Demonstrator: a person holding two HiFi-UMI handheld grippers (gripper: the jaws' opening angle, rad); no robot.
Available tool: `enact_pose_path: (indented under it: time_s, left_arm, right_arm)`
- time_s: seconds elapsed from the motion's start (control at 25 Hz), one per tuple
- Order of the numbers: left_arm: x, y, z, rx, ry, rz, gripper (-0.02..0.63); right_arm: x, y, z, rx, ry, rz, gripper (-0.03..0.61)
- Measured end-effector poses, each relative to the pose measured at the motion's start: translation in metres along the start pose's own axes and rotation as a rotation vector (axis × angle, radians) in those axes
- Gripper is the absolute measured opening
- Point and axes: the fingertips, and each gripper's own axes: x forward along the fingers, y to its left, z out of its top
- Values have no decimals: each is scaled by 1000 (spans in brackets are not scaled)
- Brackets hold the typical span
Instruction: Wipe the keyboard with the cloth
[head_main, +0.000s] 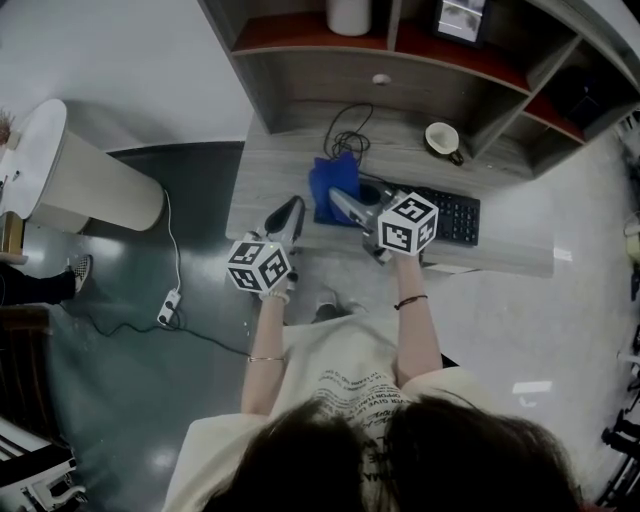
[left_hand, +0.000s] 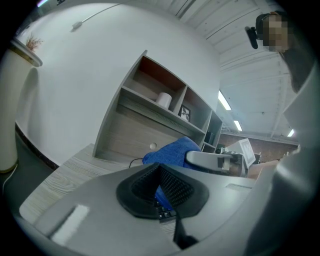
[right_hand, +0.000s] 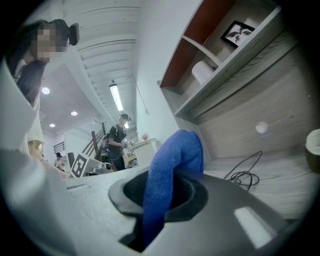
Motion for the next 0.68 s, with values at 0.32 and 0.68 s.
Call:
enact_pose_path:
  time_s: [0.32, 0.68]
  left_arm:
    - [-4, -10, 1, 21, 0, 0, -12]
    - [-11, -17, 3, 38, -7, -6, -12]
  right_arm:
    - [-7, 8, 4, -9, -18, -5, 52]
    - [-10, 19, 2, -29, -13, -3, 52]
